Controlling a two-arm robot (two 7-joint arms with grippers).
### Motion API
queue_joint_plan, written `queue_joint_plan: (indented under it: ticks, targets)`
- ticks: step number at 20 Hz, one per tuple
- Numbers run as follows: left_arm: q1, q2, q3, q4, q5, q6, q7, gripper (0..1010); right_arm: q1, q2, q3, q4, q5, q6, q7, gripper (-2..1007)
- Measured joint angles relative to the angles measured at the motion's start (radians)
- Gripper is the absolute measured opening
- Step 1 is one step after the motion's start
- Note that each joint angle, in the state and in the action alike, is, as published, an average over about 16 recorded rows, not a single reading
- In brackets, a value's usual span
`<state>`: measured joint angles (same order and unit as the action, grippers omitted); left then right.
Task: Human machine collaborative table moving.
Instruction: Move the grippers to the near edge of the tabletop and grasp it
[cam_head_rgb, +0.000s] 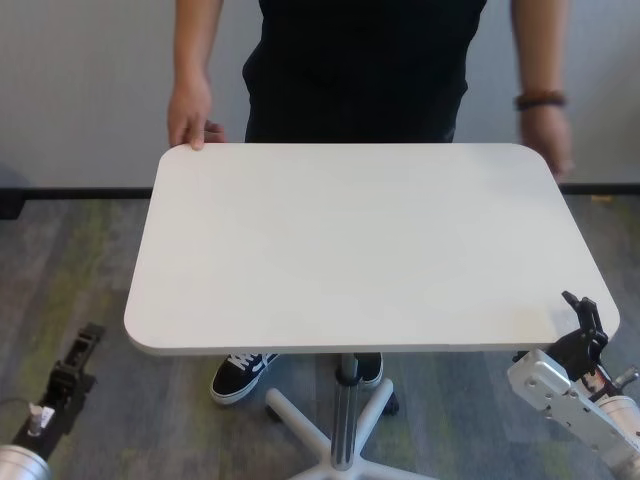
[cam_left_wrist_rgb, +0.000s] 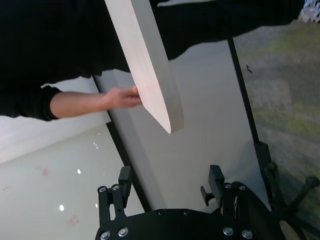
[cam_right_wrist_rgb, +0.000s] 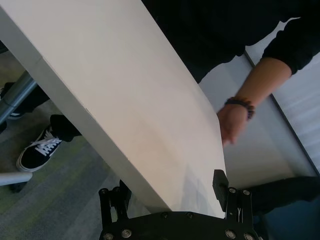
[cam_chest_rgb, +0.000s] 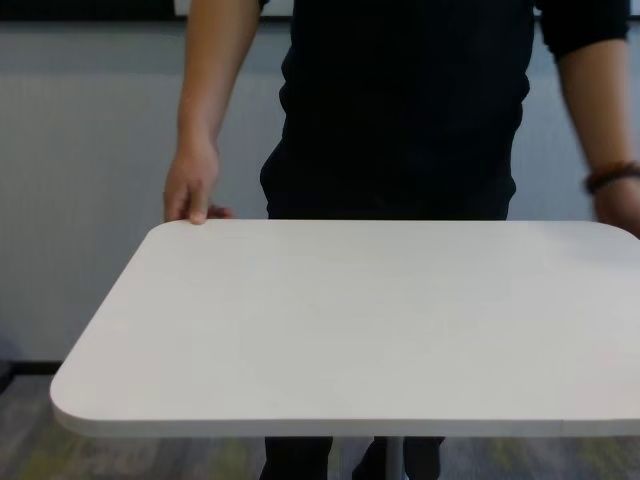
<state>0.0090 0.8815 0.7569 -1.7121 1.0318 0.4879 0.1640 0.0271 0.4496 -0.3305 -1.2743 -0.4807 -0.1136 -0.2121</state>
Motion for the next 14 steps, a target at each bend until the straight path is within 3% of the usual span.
queue_joint_plan:
  ticks: [5,14]
  targets:
    - [-0.003,-0.027,0.014,0.003,0.023,-0.023,0.0,1000,0.0,0.0,0.0,0.0,0.0,0.0,0.0,1005]
    - [-0.046,-0.096,0.052,0.038,0.091,-0.065,-0.026,1000,0.0,0.0,0.0,0.0,0.0,0.0,0.0,1005]
